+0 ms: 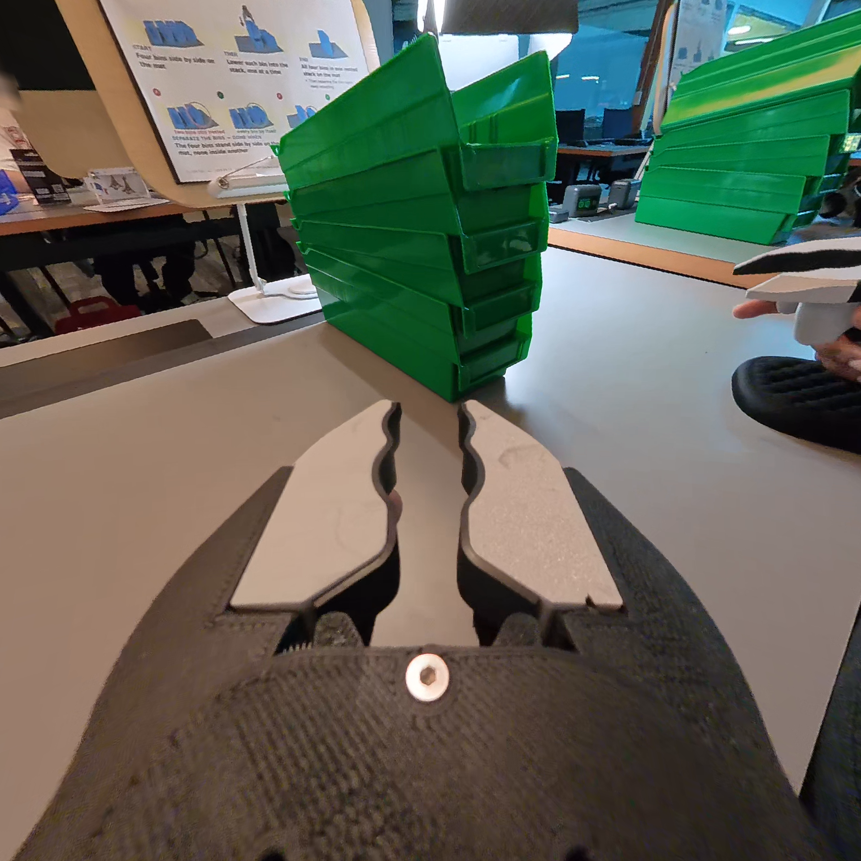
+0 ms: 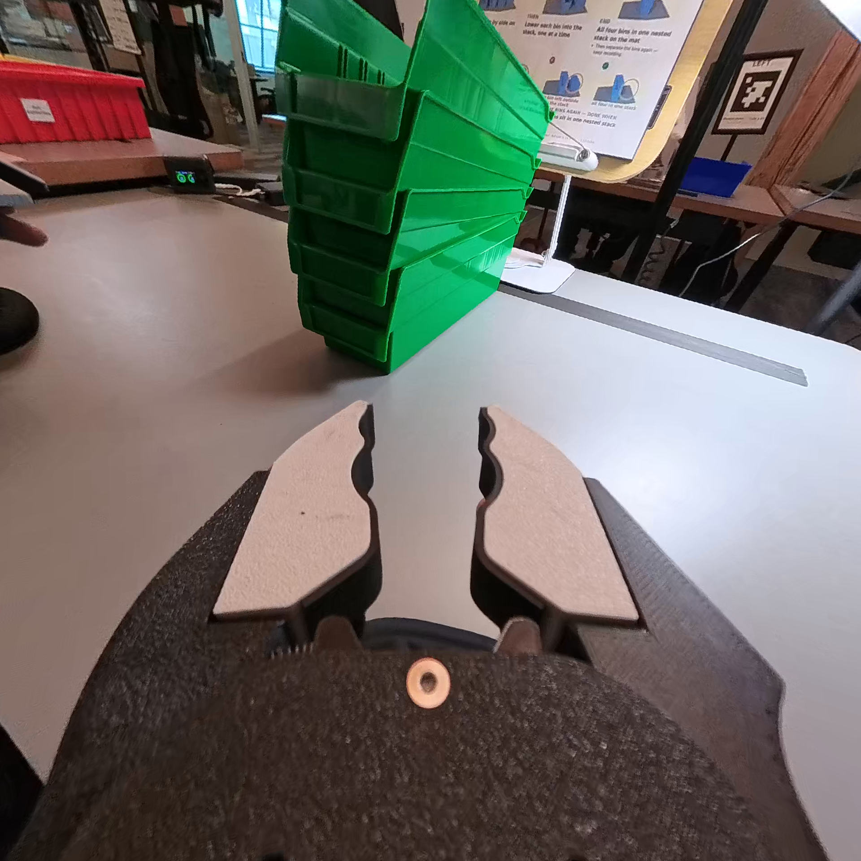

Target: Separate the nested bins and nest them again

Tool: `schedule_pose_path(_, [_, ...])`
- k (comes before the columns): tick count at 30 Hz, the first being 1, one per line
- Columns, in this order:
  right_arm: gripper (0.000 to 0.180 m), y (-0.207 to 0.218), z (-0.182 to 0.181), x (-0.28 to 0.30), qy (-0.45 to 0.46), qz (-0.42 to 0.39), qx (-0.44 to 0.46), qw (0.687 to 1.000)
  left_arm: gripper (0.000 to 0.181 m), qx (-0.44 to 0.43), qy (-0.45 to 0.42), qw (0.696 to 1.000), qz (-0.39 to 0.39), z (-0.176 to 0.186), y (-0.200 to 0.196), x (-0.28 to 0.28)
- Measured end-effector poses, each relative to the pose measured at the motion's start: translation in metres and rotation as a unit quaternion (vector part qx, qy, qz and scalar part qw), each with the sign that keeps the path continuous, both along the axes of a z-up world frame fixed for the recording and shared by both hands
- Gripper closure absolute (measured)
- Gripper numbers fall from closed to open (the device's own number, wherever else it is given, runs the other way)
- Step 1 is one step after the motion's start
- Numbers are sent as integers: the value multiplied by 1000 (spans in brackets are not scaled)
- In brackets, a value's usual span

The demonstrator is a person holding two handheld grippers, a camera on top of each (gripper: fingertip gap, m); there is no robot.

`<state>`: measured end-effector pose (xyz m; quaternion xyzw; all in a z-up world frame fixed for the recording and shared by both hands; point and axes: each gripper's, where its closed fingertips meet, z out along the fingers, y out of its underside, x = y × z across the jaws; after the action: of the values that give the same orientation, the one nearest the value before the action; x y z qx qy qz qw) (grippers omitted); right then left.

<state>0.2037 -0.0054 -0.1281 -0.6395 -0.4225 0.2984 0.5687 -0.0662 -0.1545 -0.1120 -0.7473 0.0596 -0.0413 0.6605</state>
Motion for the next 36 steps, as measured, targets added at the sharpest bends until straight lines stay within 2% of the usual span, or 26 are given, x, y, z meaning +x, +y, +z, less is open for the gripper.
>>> schedule_pose_path(6, [143, 1, -5, -1, -5, -5, 0, 1000, 162, -3, 3, 1000, -2, -3, 1, 2])
schedule_pose_path(13, [143, 4, 0, 1, 4, -11, 1, 1000, 159, -5, 0, 1000, -10, -3, 2, 5])
schedule_pose_path(22, [141, 3, 4, -4, 12, 0, 6, 1000, 154, -28, 41, 995, -83, 17, 16, 29])
schedule_pose_path(30, [138, 4, 3, -3, 6, -8, 20, 1000, 147, -56, 199, 965, -159, 65, 71, 64])
schedule_pose_path(36, [133, 6, 6, 1, 27, -4, 6, 1000, 138, -110, 335, 917, -188, 89, 132, 84])
